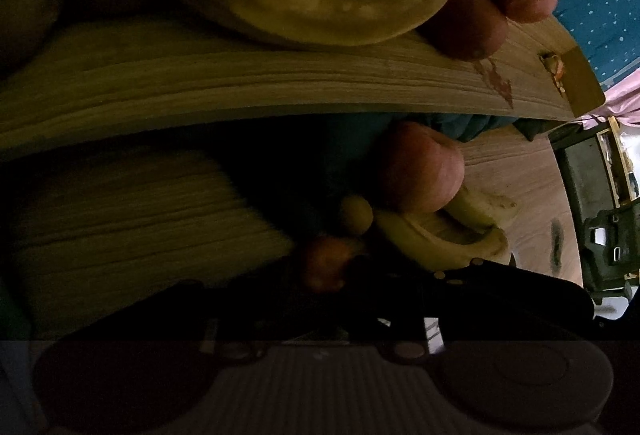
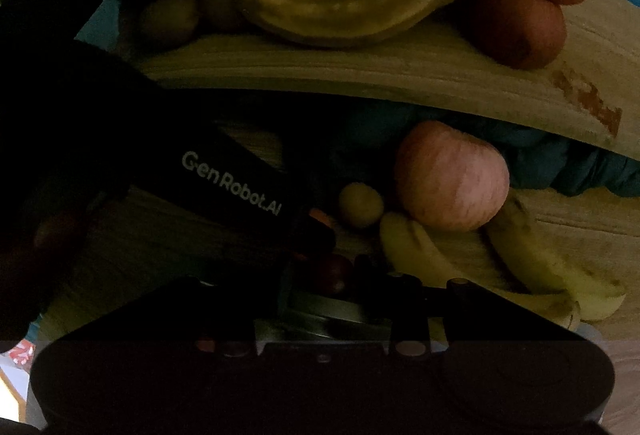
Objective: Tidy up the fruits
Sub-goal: 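Grasp a small orange with the left tool while the right tool grasps a small red fruit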
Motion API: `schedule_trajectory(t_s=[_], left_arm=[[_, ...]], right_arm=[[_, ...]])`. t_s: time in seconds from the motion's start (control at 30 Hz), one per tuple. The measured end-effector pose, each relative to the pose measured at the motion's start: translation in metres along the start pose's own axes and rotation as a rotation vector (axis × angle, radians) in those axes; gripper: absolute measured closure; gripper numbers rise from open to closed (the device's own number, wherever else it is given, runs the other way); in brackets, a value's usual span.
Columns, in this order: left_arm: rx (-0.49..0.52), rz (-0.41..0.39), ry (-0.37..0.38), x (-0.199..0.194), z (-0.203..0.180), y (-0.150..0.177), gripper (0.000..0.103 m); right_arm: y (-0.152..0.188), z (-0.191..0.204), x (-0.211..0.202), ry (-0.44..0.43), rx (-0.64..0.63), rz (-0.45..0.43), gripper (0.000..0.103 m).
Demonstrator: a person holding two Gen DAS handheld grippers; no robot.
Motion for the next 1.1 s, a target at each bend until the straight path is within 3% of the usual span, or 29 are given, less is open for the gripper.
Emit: schedule_trajectory(t_s=[0.13, 0.2, 0.63, 1.1], left_arm=[[-0.003, -0.01, -0.004, -0.001, -0.001, 0.001, 0.071], [-0.009, -0.021, -0.012, -0.003, 0.0, 0.001, 0.071], [-0.034, -0.073, -0.063, -0.019, 0.003, 0.003, 0.071], [-0.032, -0.16, -0.104, -0.047, -0.018, 0.015, 0.071]], right_arm=[[0.0, 0.0, 0.0, -0.005, 0.005, 0.0, 0.071], [0.0, 0.0, -0.001, -0.004, 0.004, -0.004, 0.079], [0.003, -0.003, -0.002, -0.022, -0.008, -0.008, 0.079], [0.007, -0.011, -0.044, -0.055, -0.013, -0.115, 0.079]])
Point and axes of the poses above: each gripper's, at about its wrist camera, not at the fingertips, and x roughly the way its jaws point, z to its left, y to its underside, the point moved 10 cm from there along x, roughly the way its jaws point, and after that the axes turned 8 degrees about y, right-handed, at the moved point
